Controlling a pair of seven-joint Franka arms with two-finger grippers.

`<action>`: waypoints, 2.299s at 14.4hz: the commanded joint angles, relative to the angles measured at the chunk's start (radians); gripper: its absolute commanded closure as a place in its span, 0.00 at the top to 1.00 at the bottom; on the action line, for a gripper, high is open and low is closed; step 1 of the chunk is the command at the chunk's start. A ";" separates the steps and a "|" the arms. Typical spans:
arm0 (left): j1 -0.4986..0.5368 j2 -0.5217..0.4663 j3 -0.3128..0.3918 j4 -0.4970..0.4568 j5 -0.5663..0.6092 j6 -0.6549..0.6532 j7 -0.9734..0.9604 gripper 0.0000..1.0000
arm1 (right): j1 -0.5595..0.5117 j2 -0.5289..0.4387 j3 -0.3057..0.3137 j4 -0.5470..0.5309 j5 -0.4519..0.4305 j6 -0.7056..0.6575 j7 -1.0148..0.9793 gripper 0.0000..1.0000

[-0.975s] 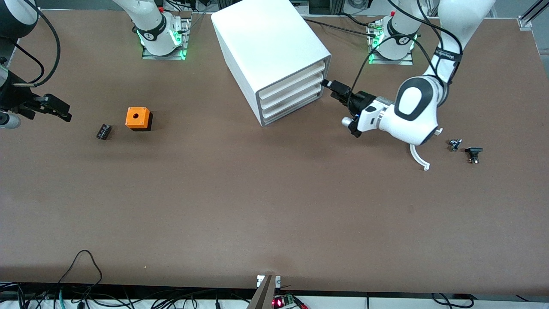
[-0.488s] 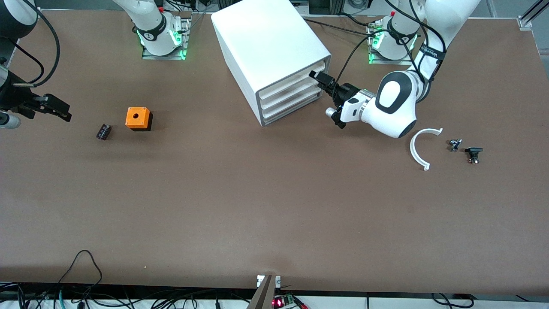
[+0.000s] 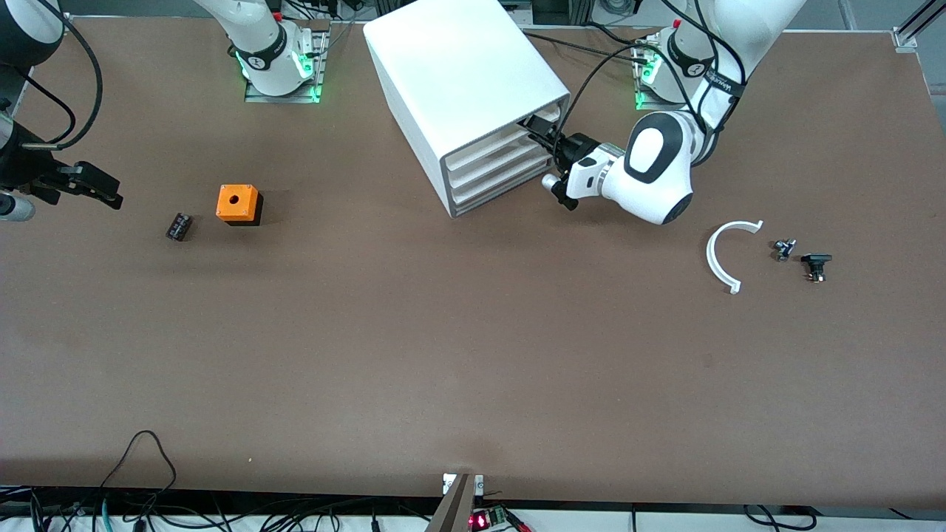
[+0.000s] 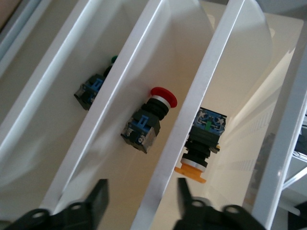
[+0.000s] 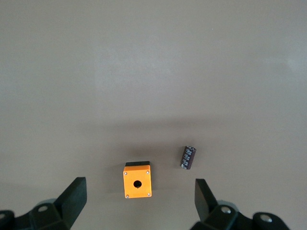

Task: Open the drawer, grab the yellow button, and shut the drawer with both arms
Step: 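Pull the drawer open with the left gripper, then release it, then reach the right gripper into the open drawer while the left gripper withdraws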

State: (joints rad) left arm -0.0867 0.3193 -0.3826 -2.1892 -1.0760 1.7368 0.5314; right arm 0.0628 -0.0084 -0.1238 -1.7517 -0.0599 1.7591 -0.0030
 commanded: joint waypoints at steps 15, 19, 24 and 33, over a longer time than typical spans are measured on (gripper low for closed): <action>0.090 -0.034 0.114 0.074 -0.048 0.391 0.015 1.00 | -0.006 -0.113 0.003 -0.156 0.011 0.054 -0.009 1.00; 0.094 -0.078 0.117 0.078 -0.029 0.412 0.021 1.00 | 0.000 -0.113 0.012 -0.181 0.012 0.077 -0.002 1.00; 0.183 -0.133 0.152 0.103 0.033 0.446 0.019 1.00 | 0.077 -0.065 0.075 -0.155 0.098 0.077 -0.006 1.00; 0.219 -0.195 0.303 0.348 0.459 0.231 -0.013 1.00 | 0.512 0.080 0.124 0.077 0.103 0.082 -0.006 1.00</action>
State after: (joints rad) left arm 0.1262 0.1373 -0.1142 -1.9305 -0.7373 2.0851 0.5484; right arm 0.5063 -0.0270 0.0003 -1.8139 0.0286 1.8542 0.0020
